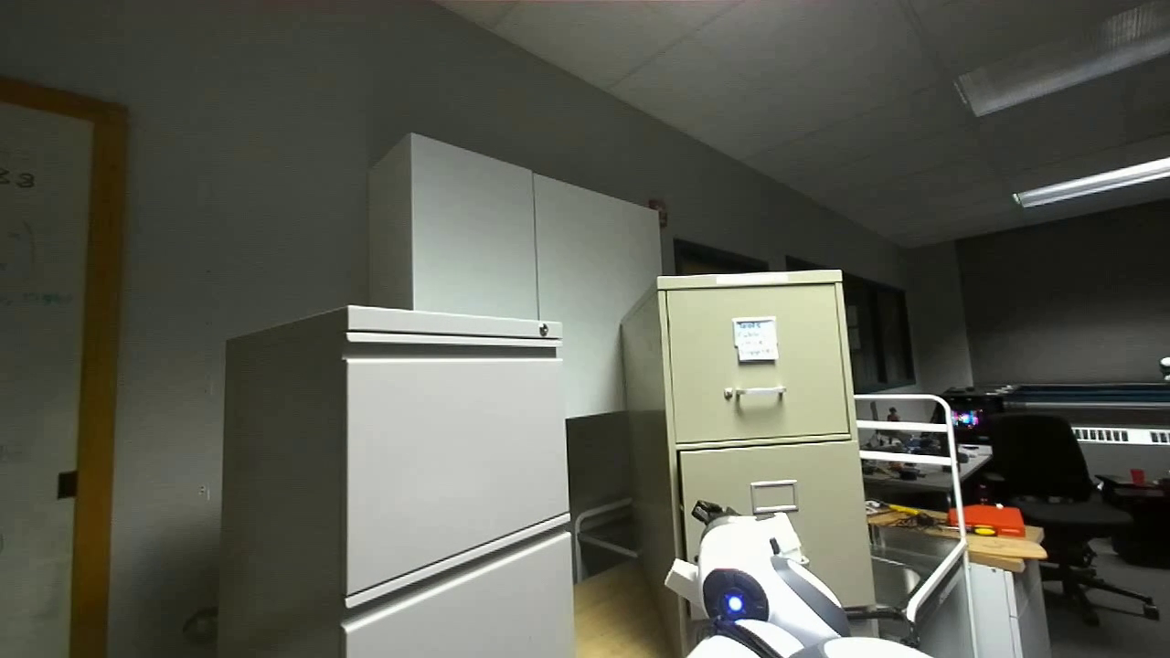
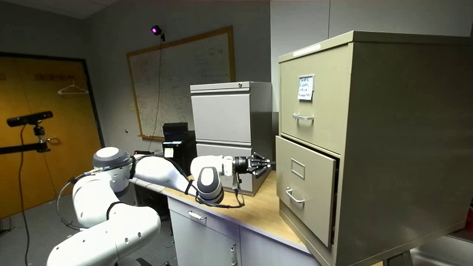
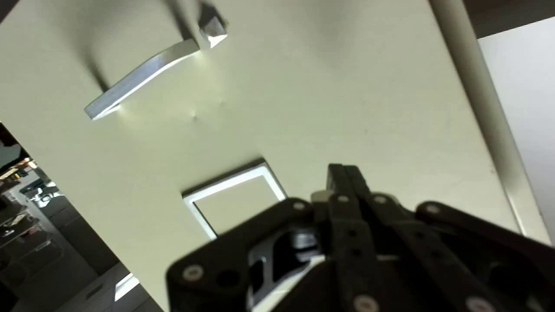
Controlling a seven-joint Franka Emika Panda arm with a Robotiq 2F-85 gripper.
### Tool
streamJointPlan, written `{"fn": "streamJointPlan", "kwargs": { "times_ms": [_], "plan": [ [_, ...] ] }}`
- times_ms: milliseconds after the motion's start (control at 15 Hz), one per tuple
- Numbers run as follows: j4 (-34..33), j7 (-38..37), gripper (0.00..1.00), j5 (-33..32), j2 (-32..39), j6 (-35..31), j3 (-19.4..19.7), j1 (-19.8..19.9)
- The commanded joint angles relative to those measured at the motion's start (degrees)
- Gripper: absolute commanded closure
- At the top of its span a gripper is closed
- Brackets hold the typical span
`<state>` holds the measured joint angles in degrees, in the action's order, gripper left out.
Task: Close the open drawer
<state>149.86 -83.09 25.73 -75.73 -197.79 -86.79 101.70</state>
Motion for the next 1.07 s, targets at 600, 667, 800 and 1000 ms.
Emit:
{"fn": "streamJointPlan", "kwargs": {
  "times_ms": [600, 667, 800, 1000],
  "plan": [
    [-18.4, 3.8, 1.00, -4.3, 5.7, 12.1, 0.9, 7.4],
    [-18.7, 3.8, 1.00, -4.4, 5.8, 12.6, 0.8, 7.8],
    [-19.5, 3.8, 1.00, -4.7, 6.0, 13.6, 0.9, 8.2],
    [-21.3, 4.5, 1.00, -5.8, 6.6, 15.9, 1.2, 8.4]
  ]
}}
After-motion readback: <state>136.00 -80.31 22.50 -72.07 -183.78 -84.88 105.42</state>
